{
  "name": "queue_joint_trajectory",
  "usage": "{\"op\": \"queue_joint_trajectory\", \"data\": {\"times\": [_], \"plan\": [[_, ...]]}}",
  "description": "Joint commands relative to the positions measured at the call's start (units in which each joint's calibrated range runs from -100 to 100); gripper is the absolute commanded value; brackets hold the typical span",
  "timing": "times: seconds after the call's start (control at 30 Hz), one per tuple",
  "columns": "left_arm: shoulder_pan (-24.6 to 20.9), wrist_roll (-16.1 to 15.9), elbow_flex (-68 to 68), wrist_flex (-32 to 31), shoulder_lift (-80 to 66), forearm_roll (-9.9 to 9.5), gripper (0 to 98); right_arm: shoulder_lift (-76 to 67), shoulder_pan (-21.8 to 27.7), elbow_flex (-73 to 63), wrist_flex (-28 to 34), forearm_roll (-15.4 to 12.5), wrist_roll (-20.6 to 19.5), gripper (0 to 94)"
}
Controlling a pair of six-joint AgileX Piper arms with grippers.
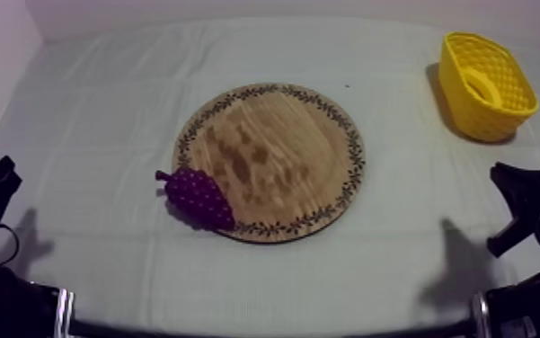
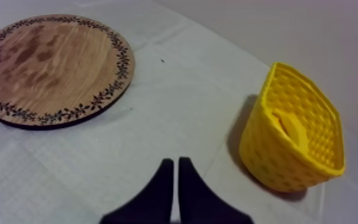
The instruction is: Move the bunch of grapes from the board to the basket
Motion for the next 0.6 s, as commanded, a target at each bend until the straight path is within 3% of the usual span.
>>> {"op": "queue_joint_trajectory", "data": {"times": [0.0,0.1,0.33,0.57], "plan": [[0.0,0.0,0.0,0.0,0.0,0.01,0.0,2.9,-0.4,-1.2,-2.0,0.5,-0.1,0.3],[0.0,0.0,0.0,0.0,0.0,0.01,0.0,8.2,-1.1,-6.0,-3.0,0.0,-0.7,0.2],[0.0,0.0,0.0,0.0,0.0,0.01,0.0,24.2,-2.4,-25.8,-0.1,-5.2,-1.0,0.2],[0.0,0.0,0.0,0.0,0.0,0.01,0.0,40.1,-6.1,-46.8,7.2,-6.4,-4.4,0.2]]}}
